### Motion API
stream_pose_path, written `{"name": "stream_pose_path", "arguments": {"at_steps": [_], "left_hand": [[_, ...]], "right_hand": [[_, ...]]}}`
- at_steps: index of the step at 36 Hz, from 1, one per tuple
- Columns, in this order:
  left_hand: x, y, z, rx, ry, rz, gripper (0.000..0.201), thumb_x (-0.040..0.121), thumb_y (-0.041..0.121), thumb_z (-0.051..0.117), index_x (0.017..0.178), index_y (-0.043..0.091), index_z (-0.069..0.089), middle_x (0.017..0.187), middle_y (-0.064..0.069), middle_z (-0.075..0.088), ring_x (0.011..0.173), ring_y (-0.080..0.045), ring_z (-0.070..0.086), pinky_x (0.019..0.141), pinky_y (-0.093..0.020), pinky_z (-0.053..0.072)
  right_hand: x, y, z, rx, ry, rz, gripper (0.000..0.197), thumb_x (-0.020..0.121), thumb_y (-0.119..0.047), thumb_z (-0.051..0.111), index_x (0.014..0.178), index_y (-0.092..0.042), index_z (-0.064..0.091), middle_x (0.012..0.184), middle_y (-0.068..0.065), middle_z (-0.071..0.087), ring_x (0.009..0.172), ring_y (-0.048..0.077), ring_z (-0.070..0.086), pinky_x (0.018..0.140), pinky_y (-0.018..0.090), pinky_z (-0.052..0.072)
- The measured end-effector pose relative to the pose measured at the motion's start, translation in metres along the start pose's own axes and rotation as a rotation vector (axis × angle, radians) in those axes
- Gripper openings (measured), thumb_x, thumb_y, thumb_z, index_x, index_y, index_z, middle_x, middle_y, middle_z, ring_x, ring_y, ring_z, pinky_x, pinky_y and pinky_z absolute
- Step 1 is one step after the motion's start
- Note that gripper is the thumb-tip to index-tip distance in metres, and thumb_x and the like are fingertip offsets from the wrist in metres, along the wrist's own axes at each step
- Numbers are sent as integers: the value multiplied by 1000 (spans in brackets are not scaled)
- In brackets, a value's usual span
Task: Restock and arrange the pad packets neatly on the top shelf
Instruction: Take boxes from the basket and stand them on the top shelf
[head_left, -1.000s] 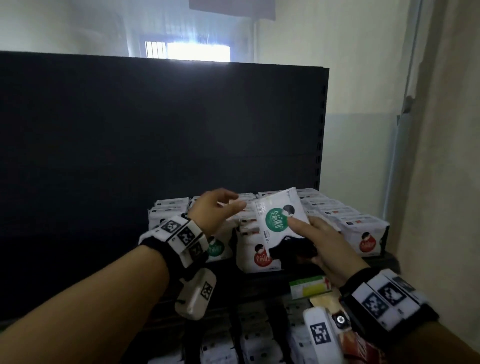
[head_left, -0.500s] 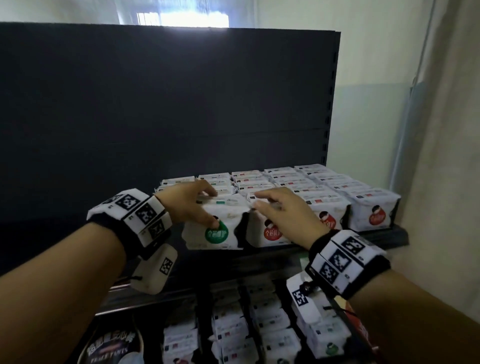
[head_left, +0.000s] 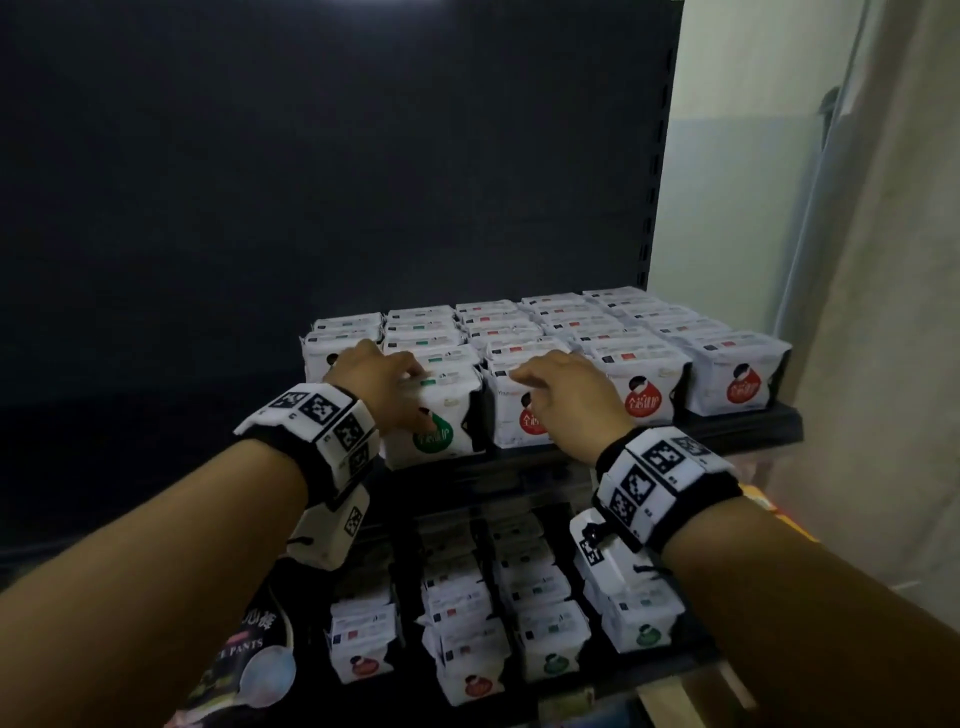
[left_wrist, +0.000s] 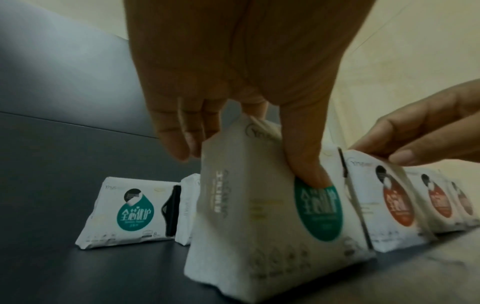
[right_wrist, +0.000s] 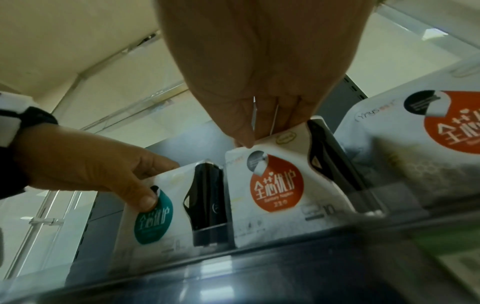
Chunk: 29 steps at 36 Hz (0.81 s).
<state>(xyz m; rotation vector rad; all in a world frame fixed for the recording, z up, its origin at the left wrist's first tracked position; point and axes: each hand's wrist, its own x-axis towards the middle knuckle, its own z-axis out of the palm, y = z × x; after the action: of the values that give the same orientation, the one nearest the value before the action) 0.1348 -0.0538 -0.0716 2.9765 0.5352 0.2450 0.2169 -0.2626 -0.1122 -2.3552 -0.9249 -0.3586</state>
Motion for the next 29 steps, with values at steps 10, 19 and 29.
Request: {"name": "stream_pose_path", "arguments": {"at_steps": [10, 19, 29], "left_hand": [[-55, -6, 11, -445, 517, 223, 18, 85, 38, 62, 97, 26, 65, 97, 4, 59, 84, -11, 55, 73, -28, 46], [-149, -62, 120, -784, 154, 330, 9, 88, 23, 63, 81, 22, 66, 76, 5, 67, 73, -11, 63, 69, -28, 50], [-245, -215, 299, -517, -444, -87, 11, 92, 25, 57, 84, 22, 63, 82, -1, 66, 78, -20, 60, 68, -28, 44]], "right_hand": [[-40, -51, 14, 103, 312, -165, 23, 89, -8, 56, 108, -11, 68, 108, 10, 55, 104, 25, 53, 89, 33, 45], [-136, -87, 118, 244, -197, -32, 7, 93, -14, 52, 88, -12, 56, 82, 5, 55, 78, 27, 56, 73, 46, 47], [-261, -90, 307, 235, -660, 351, 24, 97, -23, 51, 115, -17, 64, 114, 4, 67, 105, 22, 61, 88, 34, 49]]}}
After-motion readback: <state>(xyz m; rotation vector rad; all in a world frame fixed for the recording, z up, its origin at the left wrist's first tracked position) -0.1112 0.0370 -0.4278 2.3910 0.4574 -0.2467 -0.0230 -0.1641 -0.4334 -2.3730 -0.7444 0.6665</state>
